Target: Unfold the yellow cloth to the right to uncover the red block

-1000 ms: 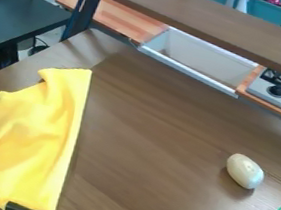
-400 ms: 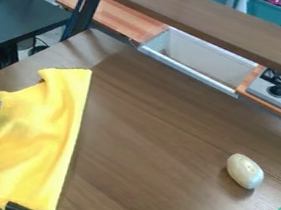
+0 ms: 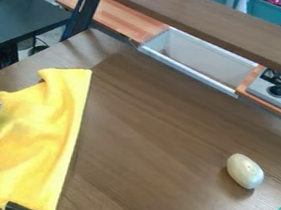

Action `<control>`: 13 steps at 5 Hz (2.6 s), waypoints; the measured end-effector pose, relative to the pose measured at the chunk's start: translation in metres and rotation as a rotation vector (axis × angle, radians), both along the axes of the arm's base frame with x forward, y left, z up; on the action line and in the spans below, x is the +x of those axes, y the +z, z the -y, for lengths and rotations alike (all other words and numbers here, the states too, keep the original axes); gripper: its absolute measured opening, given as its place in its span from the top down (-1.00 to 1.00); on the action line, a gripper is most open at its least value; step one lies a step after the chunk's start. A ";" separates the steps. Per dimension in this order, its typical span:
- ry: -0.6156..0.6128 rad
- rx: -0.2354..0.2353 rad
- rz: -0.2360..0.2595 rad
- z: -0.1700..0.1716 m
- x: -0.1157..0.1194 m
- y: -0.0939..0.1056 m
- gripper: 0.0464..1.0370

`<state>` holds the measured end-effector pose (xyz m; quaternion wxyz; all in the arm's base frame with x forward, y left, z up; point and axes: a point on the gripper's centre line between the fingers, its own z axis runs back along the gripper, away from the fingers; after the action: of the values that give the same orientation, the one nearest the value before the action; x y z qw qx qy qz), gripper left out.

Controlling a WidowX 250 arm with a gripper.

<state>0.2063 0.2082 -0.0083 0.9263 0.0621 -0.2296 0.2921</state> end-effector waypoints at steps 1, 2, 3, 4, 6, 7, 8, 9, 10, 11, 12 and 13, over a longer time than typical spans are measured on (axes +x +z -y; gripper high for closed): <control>0.005 0.012 -0.010 -0.005 0.001 -0.002 -0.93; 0.011 0.018 -0.010 -0.006 0.001 -0.002 -0.93; 0.013 0.024 -0.021 -0.007 0.000 -0.005 -0.93; 0.006 0.036 -0.036 -0.006 0.001 -0.011 -0.88; -0.010 0.053 -0.056 -0.001 0.004 -0.016 -0.03; -0.013 0.062 -0.057 0.000 0.004 -0.017 0.51; -0.023 0.059 -0.063 0.001 0.003 -0.018 0.84; -0.016 0.031 -0.067 0.005 0.003 -0.018 0.97; -0.048 -0.003 -0.039 0.013 0.004 0.002 0.99; -0.041 -0.045 -0.013 0.020 0.004 0.026 0.99; -0.021 -0.093 0.010 0.025 0.008 0.046 0.99; -0.008 -0.129 -0.005 0.032 0.018 0.051 0.99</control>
<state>0.2245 0.1766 0.0424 0.9301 0.0022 -0.2082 0.3026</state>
